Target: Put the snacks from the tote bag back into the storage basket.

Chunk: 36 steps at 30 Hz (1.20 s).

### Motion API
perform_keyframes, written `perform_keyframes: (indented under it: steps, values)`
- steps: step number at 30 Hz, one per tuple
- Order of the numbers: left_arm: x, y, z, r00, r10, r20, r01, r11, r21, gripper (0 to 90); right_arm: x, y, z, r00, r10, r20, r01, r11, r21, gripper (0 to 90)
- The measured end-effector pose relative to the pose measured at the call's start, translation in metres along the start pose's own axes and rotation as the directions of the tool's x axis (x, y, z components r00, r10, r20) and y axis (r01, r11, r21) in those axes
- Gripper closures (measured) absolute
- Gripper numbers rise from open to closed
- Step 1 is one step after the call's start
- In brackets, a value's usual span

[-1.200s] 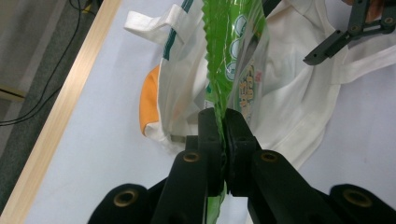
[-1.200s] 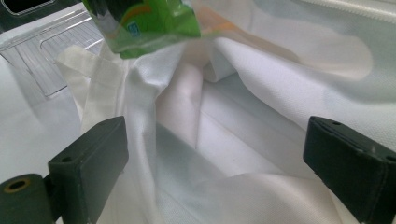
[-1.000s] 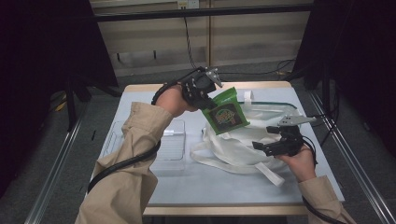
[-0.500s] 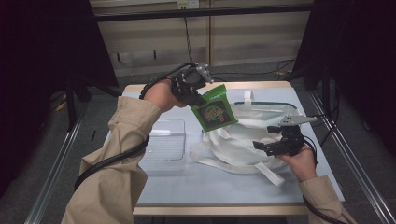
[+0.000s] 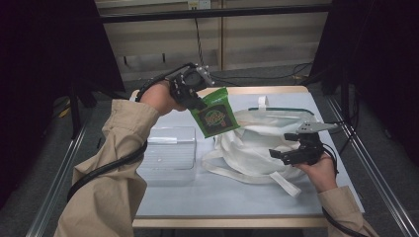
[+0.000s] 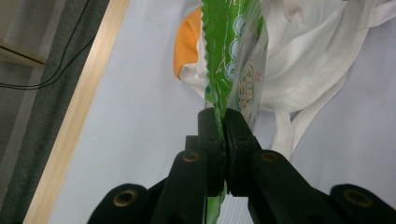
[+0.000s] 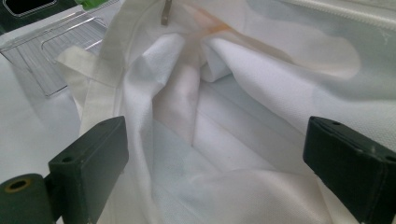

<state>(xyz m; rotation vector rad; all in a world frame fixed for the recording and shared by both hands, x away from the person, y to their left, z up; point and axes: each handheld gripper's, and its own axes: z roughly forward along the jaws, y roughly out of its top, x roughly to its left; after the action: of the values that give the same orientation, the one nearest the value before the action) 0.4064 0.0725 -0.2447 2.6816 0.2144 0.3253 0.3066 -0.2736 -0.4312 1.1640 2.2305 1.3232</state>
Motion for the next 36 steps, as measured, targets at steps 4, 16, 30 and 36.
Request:
perform_keyframes:
  steps: [4,16,30,36]
  values:
    - [0.002,-0.004,-0.005,1.0000,-0.002,-0.004,0.002,1.0000,0.008,87.5,0.000,0.000,0.000,1.0000,-0.003,-0.003,0.003,1.000,0.001,6.5]
    - [0.010,-0.016,-0.015,0.9999,0.003,-0.014,-0.002,0.9994,0.036,87.5,0.001,0.001,-0.002,1.0000,-0.007,0.002,0.007,1.000,-0.004,6.7]
    - [0.017,-0.035,-0.024,0.9992,-0.016,-0.035,0.018,0.9975,0.069,87.2,0.002,0.001,-0.002,1.0000,-0.007,-0.005,0.007,1.000,-0.001,6.7]
    - [0.021,-0.041,-0.027,0.9994,-0.018,-0.031,0.021,0.9964,0.082,87.2,0.002,0.001,-0.002,1.0000,-0.007,-0.004,0.007,1.000,-0.001,6.6]
